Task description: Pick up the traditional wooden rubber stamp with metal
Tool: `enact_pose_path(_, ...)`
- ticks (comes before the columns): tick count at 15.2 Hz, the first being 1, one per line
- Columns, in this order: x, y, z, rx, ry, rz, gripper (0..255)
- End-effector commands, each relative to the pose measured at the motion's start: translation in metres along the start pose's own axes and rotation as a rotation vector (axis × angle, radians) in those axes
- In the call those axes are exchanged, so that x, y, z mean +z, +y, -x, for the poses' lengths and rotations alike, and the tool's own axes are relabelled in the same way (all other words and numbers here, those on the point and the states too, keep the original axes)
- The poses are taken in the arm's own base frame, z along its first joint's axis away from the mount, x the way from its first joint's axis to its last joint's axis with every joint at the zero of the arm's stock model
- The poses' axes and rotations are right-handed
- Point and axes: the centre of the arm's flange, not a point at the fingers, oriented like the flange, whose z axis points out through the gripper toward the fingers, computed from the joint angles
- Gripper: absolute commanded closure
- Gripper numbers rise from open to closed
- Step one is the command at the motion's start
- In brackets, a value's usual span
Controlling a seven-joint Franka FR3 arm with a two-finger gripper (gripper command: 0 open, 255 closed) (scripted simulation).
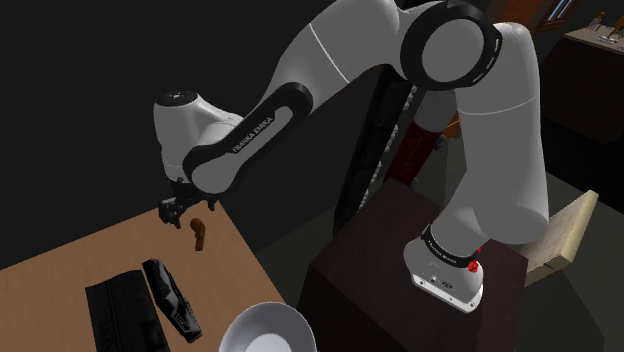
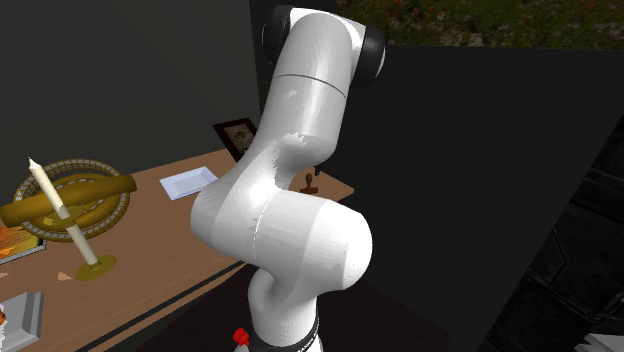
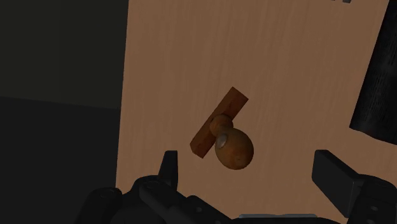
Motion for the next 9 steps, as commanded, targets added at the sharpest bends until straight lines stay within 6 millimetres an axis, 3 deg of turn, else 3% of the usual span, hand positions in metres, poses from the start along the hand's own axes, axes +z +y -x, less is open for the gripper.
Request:
enact_pose_path(1,0.010,-0.001,-0.001,0.000,0.000,0.000,0)
enact_pose_path(6,0.040,0.002,-0.001,0.000,0.000,0.000,0)
enact_pose_path(8,0.040,0.002,-0.001,0.000,0.000,0.000,0)
enact_pose_path(9,0.039,0.002,-0.001,0.000,0.000,0.000,255)
